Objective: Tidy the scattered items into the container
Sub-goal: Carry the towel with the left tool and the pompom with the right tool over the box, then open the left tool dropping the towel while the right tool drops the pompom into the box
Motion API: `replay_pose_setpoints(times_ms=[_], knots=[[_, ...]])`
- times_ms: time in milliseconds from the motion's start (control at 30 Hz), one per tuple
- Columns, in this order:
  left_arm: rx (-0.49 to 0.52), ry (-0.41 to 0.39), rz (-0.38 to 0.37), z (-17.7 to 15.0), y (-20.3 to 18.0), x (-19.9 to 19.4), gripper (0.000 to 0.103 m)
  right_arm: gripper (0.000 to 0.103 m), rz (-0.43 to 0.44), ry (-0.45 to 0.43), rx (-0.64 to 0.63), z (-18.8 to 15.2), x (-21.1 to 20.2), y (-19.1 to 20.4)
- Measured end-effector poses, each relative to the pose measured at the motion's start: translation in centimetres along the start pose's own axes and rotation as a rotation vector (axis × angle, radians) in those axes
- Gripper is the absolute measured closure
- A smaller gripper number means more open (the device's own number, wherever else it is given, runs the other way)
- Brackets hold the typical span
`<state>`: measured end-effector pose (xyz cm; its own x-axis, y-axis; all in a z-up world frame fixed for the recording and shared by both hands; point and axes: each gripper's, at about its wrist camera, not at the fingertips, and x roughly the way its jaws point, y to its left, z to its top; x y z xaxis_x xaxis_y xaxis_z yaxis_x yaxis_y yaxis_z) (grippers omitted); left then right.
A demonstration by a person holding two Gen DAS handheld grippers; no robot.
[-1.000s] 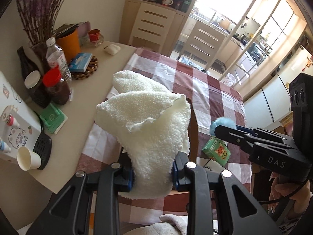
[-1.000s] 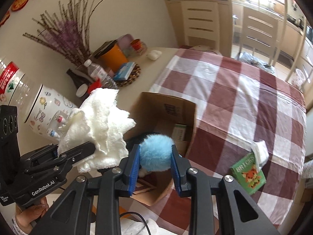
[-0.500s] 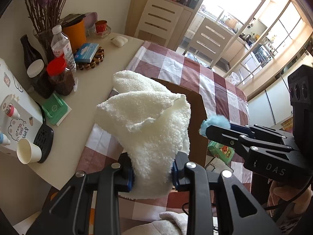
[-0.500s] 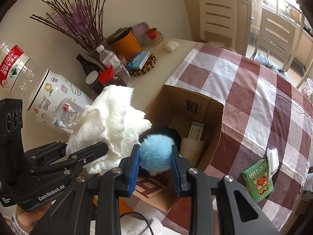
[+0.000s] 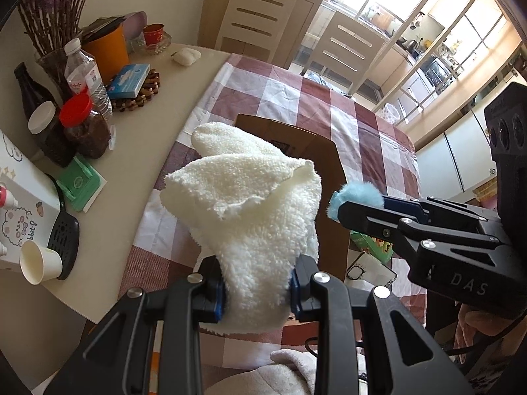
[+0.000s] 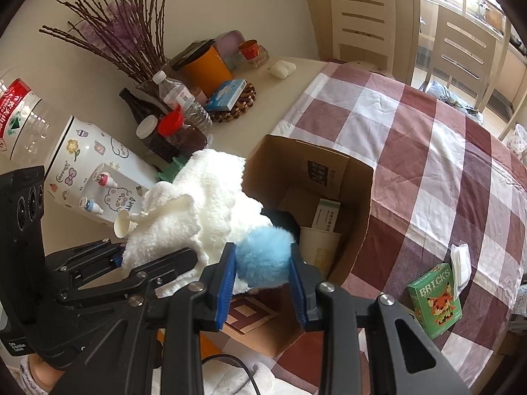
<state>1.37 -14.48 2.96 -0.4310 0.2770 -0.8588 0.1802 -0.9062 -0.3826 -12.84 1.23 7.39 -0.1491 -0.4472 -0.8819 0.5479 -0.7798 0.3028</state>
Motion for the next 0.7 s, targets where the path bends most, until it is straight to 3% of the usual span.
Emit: replay_pose_setpoints(times_ms=[700], knots=[[0.008, 0.037, -0.012, 0.7, -0.2, 1.5, 0.074, 0.071, 0.000, 0.041, -0.003, 0.7, 1.7, -0.2]])
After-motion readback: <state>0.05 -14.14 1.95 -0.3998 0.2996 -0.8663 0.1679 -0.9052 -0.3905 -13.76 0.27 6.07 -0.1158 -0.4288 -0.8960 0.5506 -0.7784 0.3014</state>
